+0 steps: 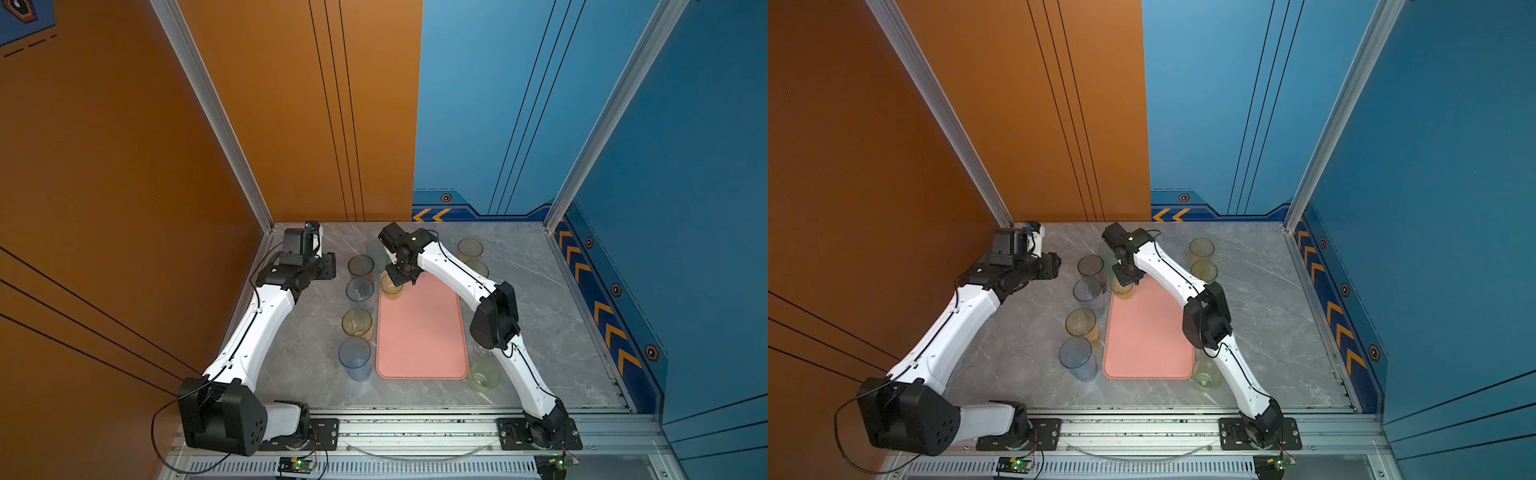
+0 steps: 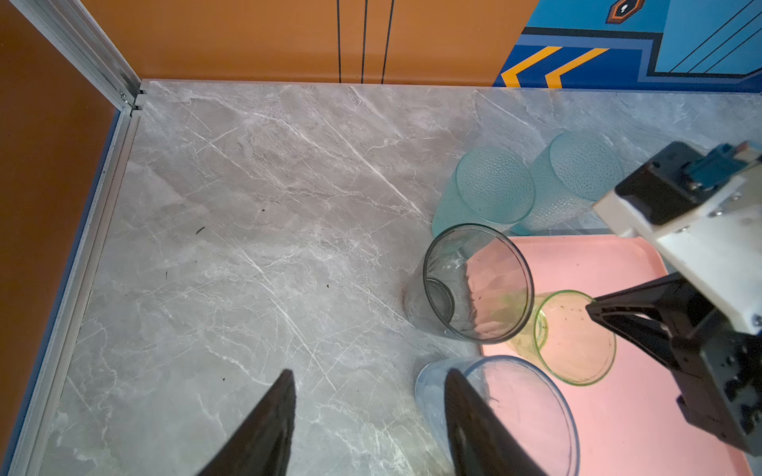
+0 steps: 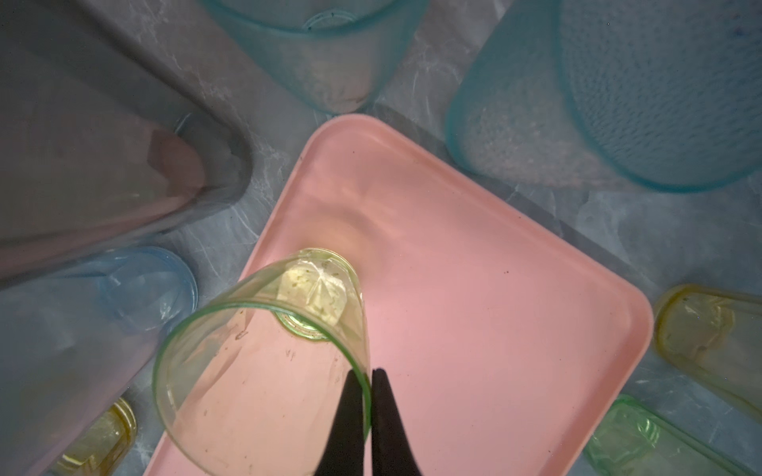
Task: Place the glasses into the tray
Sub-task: Place the glass on the tray.
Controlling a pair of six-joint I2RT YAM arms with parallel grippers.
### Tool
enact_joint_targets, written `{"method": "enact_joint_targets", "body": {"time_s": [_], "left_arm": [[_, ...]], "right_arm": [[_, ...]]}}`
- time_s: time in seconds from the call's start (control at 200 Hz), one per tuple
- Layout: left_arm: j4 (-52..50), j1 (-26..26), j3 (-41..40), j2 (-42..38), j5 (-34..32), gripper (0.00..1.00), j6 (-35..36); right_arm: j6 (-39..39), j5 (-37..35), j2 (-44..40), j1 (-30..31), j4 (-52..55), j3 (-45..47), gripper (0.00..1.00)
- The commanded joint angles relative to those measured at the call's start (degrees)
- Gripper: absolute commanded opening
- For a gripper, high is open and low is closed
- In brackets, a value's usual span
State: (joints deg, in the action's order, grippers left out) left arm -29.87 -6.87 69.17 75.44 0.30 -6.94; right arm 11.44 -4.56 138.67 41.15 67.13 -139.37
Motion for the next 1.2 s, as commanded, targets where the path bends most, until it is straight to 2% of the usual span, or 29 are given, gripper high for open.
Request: {"method": "enact_joint_targets", "body": {"time_s": [0.0,0.295,0.721,1.197], "left_arm": [[-1.0,0.0,-0.1,0.5,0.7,0.59,1.0],[-1.0,0.5,0.0,0.8,1.2,0.59,0.9],[-1.0,0.9,0.2,1.5,1.9,0.59,1.0],[-1.0,1.1,0.0,1.6,2.2,0.60,0.9]], "right_arm": [[1.8,-0.4,1.2,-0.6,-2.0,-1.9,0.02],[2.6,0.1,3.8,-2.8,-2.7,-5.8,0.02],[2.7,1.1,4.7,-3.6,-2.9,-6.1,0.03],[3.4,2.0,5.9,-3.8,-3.8,-6.6,0.11]]}}
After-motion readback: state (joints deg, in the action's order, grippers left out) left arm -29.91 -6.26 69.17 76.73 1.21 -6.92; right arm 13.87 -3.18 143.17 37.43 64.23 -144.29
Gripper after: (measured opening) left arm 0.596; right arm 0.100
